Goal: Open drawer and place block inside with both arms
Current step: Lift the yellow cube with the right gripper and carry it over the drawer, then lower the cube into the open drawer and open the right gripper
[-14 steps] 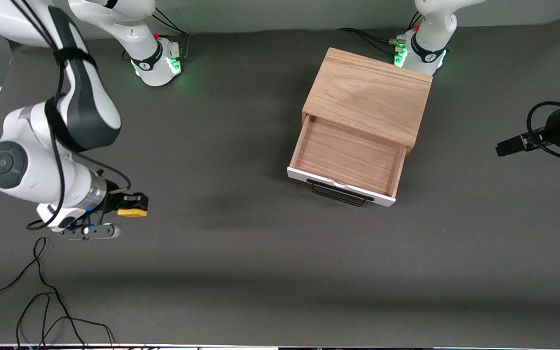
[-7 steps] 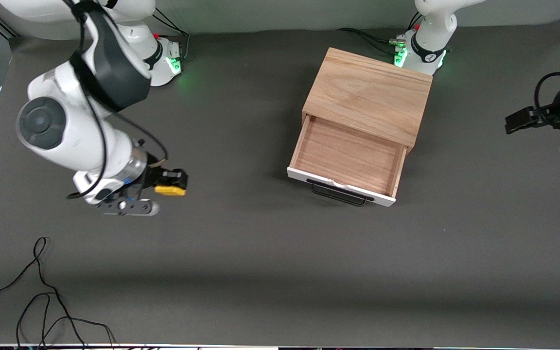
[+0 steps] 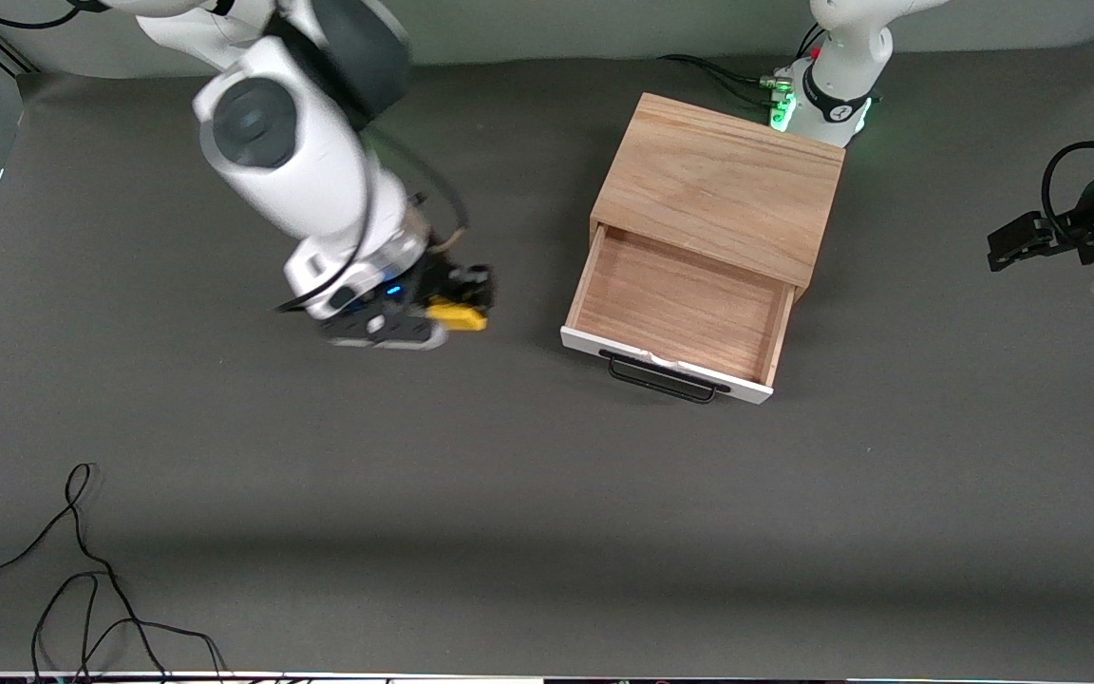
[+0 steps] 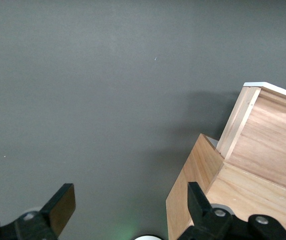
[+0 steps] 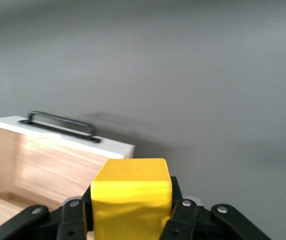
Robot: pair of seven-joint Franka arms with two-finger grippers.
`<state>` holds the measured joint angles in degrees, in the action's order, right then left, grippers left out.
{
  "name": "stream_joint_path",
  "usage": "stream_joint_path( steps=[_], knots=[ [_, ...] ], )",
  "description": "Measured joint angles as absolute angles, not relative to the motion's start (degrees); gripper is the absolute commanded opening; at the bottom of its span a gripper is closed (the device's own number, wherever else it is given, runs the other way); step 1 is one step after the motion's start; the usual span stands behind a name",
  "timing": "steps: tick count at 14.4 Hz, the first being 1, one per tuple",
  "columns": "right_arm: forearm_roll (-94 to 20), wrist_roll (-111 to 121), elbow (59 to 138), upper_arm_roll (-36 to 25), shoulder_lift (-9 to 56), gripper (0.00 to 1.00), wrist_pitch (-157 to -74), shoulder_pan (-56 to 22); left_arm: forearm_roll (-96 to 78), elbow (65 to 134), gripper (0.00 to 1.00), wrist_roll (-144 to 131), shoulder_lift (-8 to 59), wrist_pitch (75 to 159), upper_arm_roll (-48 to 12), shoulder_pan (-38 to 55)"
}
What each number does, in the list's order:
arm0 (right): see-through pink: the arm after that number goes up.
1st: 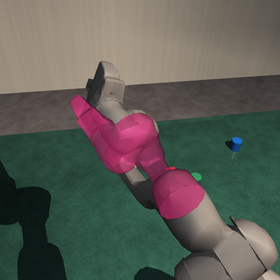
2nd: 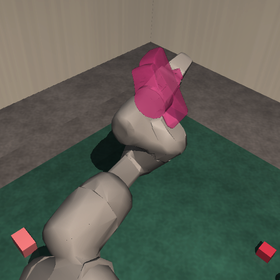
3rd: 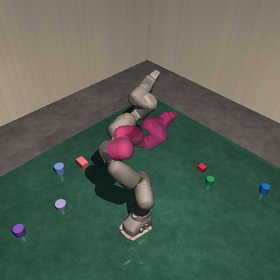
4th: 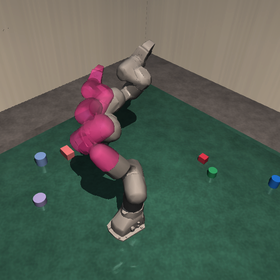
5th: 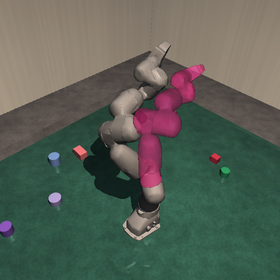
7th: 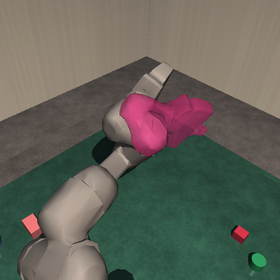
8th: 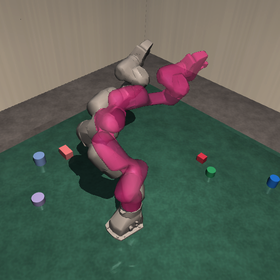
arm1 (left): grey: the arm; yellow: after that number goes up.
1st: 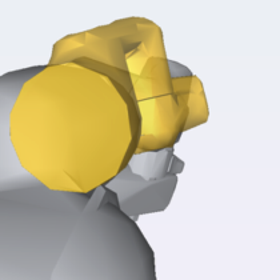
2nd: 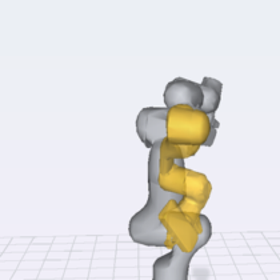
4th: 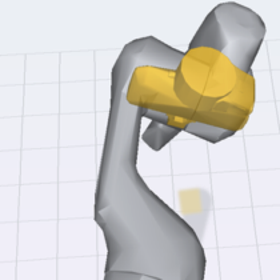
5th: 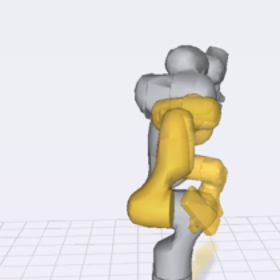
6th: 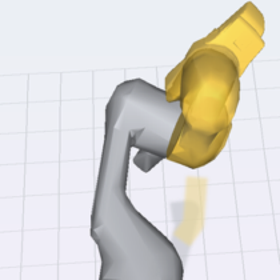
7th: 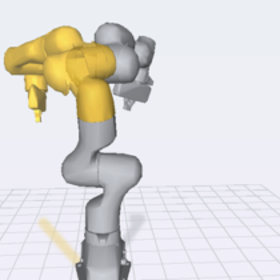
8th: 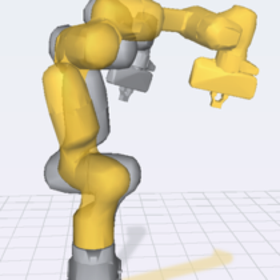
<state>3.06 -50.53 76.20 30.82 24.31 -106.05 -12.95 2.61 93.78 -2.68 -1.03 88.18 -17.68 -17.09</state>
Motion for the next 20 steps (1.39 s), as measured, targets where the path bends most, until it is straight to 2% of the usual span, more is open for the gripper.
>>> stream_joint_path(
  steps=[5,6,10,13,14,15,16,17,19,20],
  knots=[
    [9.61,-61.35,75.44,30.77,32.27,0.08,-112.91,-24.90,2.25,92.43,1.00,-2.10,-0.49,88.35,-17.29,-16.64],
    [11.70,-64.23,75.40,30.72,34.49,0.08,-114.76,-26.57,2.20,92.42,1.00,-2.01,-0.46,88.36,-15.85,-14.89],
    [18.25,-72.73,74.90,30.60,42.17,0.08,-121.99,-30.64,2.11,92.41,1.00,-0.68,-0.35,88.46,-3.46,-2.35],
    [18.40,-74.66,74.70,30.59,44.55,0.11,-122.64,-31.08,1.91,92.38,1.00,0.19,-0.34,88.58,-2.06,-0.82],
    [18.40,-75.97,74.67,30.59,45.10,0.16,-122.64,-31.17,1.86,92.38,1.00,0.25,-0.34,88.58,-1.81,-0.36],
    [18.41,-77.29,74.66,30.59,45.74,0.34,-122.64,-31.44,1.84,92.37,1.00,0.26,-0.33,88.58,-1.36,0.39],
    [18.42,-78.34,74.64,30.59,46.29,0.36,-122.65,-31.79,1.84,92.37,1.00,0.26,-0.33,88.58,-0.84,1.03],
    [18.43,-78.89,74.54,30.59,46.73,0.53,-122.66,-32.12,1.83,92.36,1.00,0.26,-0.32,88.59,-0.47,1.34],
    [18.44,-79.33,74.34,30.59,47.16,0.70,-122.67,-32.56,1.80,92.33,1.00,0.27,-0.32,88.59,-0.08,1.39],
    [18.44,-79.42,74.23,30.59,47.19,0.99,-122.67,-32.61,1.59,92.31,1.00,0.29,-0.32,88.59,0.04,1.39]
  ],
)
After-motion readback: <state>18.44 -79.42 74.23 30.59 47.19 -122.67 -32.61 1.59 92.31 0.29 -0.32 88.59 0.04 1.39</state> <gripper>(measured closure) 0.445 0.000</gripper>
